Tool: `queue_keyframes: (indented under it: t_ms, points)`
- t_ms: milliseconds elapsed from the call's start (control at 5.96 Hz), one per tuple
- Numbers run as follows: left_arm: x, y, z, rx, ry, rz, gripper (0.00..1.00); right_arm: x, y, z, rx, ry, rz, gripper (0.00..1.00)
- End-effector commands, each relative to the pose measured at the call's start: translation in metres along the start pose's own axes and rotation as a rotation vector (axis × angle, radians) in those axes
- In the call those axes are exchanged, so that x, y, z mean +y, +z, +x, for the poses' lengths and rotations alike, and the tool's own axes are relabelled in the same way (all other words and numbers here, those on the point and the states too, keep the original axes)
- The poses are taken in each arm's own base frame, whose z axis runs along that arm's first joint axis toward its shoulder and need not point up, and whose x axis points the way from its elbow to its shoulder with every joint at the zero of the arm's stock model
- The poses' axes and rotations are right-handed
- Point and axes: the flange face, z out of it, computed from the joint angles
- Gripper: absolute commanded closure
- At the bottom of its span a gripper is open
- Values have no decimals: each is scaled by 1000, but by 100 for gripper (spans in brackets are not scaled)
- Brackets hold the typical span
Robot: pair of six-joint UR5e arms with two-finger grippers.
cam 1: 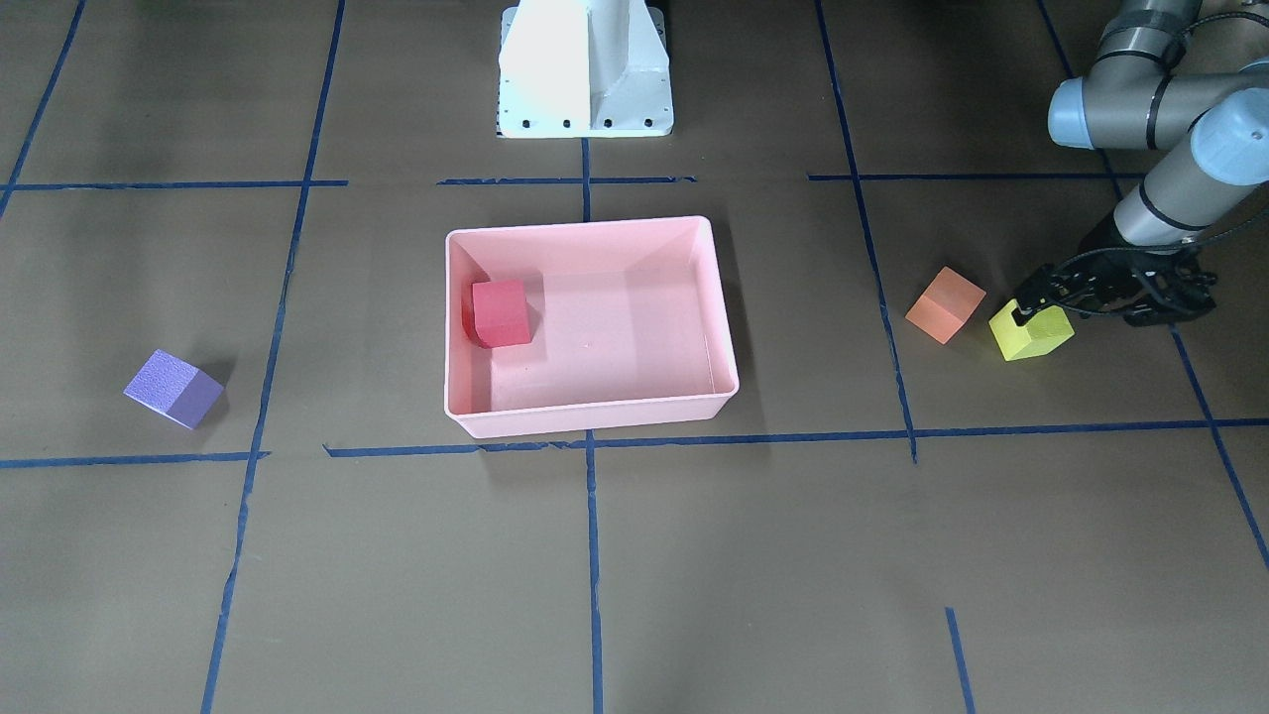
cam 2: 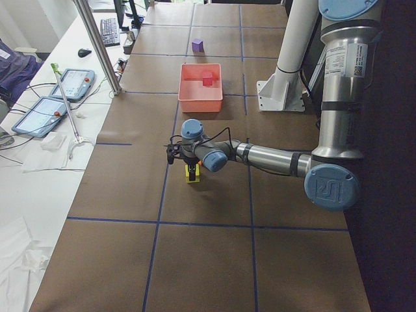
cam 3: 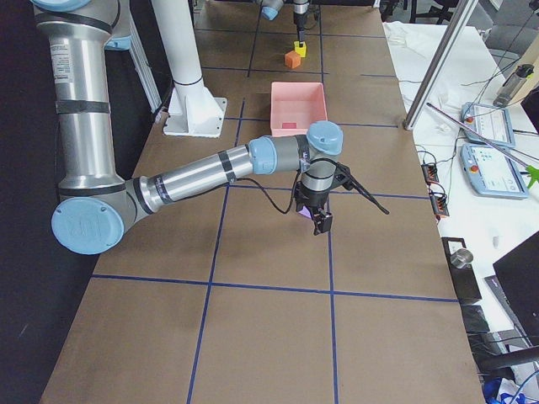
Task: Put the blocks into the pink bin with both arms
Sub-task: 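Lower the left gripper onto the yellow cube and close it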
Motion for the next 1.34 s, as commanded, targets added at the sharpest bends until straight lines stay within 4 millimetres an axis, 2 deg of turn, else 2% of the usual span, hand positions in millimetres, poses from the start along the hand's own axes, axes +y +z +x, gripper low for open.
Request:
queue_keyframes:
  t_ms: [0, 335, 503, 671, 839, 1006, 1174]
  points:
    - [-1, 16, -9, -23, -11, -22, 0, 1, 1, 1, 1, 2, -3, 0]
    - [3, 37, 1, -32, 5, -54, 0, 1, 1, 1, 1, 2, -3, 0]
    - [3, 37, 1, -32, 5, -54, 13, 2, 2, 1, 0, 3, -4, 0]
    - [3, 37, 2, -31, 11, -56, 52, 2, 1, 0, -1, 2, -2, 1]
    - [3, 35, 4, -26, 16, -53, 69, 2, 0, 0, 0, 3, -1, 0]
    - [2, 26, 11, -13, 26, -40, 69, 2, 0, 0, 0, 3, -1, 0]
    - [-5, 0, 18, 15, 30, 5, 69, 2, 0, 0, 0, 3, -1, 0]
